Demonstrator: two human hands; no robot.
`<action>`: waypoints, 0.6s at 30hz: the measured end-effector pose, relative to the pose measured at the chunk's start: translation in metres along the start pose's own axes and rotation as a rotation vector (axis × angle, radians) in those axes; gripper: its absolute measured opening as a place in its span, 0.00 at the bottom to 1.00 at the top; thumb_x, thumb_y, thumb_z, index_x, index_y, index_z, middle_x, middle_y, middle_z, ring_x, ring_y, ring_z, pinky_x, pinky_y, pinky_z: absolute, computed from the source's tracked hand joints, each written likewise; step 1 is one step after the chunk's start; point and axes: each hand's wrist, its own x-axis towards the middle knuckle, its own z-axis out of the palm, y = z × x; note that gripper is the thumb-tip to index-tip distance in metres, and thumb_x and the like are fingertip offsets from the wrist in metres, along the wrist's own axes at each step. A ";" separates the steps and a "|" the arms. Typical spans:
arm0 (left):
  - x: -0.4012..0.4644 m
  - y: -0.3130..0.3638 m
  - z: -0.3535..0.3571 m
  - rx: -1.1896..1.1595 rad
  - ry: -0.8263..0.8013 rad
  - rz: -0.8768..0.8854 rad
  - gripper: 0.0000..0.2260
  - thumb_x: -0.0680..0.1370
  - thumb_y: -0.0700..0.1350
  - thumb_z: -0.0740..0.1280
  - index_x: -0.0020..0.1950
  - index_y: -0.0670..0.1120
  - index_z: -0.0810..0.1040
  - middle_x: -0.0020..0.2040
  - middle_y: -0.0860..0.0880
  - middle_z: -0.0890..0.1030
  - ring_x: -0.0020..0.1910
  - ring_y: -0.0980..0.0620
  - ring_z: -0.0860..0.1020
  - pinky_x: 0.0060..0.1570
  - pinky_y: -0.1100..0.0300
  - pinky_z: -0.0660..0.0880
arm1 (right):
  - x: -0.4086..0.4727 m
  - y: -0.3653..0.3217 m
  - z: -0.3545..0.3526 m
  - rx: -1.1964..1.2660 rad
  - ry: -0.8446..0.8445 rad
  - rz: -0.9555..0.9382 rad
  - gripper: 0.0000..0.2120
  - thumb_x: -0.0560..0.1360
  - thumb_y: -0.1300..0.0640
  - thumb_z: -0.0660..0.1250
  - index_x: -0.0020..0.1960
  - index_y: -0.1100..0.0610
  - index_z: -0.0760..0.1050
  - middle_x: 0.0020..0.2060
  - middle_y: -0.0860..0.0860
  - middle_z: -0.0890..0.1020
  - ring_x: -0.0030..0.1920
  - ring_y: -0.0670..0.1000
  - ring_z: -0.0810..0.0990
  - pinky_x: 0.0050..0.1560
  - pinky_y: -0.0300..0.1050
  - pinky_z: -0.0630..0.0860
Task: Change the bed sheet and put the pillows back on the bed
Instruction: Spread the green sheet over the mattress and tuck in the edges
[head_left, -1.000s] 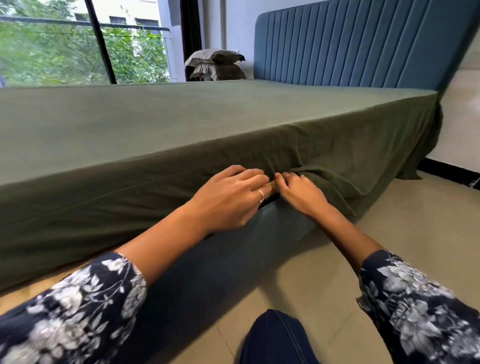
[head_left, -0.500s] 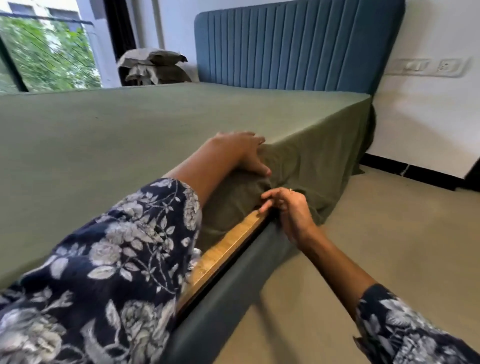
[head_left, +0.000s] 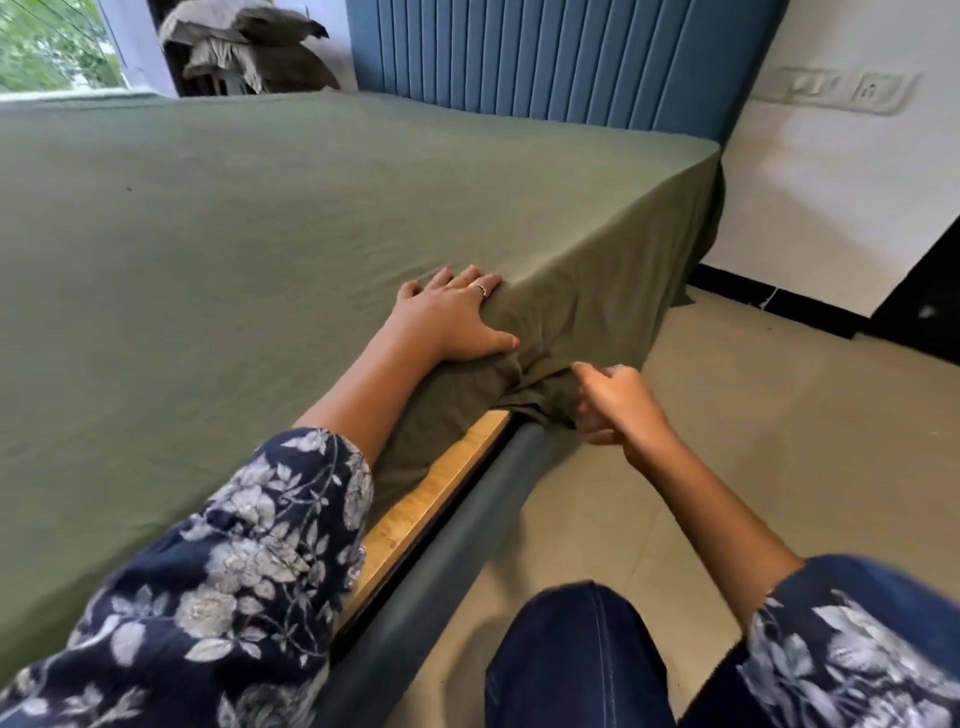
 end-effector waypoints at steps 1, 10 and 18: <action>0.000 0.001 -0.001 0.000 -0.003 -0.004 0.37 0.75 0.66 0.62 0.78 0.57 0.50 0.79 0.54 0.49 0.78 0.50 0.48 0.75 0.44 0.47 | -0.004 0.008 0.004 0.177 -0.072 0.187 0.19 0.75 0.41 0.64 0.42 0.58 0.71 0.38 0.59 0.75 0.36 0.59 0.79 0.33 0.48 0.78; -0.001 0.000 0.000 -0.045 0.080 -0.019 0.37 0.72 0.66 0.66 0.77 0.59 0.55 0.78 0.56 0.55 0.77 0.53 0.54 0.75 0.48 0.52 | 0.030 0.046 0.041 0.747 -0.132 0.219 0.10 0.73 0.56 0.73 0.43 0.58 0.72 0.39 0.56 0.77 0.28 0.46 0.75 0.22 0.36 0.71; -0.025 0.020 -0.003 0.163 0.417 0.063 0.33 0.72 0.64 0.67 0.73 0.51 0.68 0.73 0.50 0.69 0.69 0.48 0.70 0.68 0.51 0.65 | 0.047 0.001 0.028 0.694 0.004 -0.193 0.12 0.75 0.68 0.66 0.48 0.58 0.63 0.36 0.50 0.71 0.29 0.45 0.80 0.32 0.35 0.77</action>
